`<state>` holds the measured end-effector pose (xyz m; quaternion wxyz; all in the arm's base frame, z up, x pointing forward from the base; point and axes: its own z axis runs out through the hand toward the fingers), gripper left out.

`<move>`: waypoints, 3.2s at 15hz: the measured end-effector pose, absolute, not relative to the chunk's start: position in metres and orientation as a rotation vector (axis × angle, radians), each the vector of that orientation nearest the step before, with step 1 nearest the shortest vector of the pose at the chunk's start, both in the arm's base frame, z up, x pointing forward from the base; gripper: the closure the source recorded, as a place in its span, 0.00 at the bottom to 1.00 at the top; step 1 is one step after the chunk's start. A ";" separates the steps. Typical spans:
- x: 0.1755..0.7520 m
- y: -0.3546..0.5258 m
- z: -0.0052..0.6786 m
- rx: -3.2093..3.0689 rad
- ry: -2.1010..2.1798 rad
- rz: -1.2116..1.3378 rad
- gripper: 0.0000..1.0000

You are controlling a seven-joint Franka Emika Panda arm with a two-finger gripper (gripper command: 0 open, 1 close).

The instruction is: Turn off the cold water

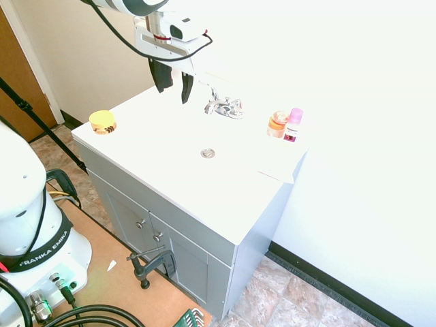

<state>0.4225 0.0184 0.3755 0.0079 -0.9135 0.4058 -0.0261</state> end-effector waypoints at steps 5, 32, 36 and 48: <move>0.435 0.014 0.379 -2.778 1.360 -0.203 0.00; 0.577 -0.088 0.298 -2.723 1.687 -0.310 0.00; 0.581 -0.100 0.294 -2.719 1.702 -0.337 0.00; 0.597 -0.087 0.324 -2.700 1.646 -0.304 0.00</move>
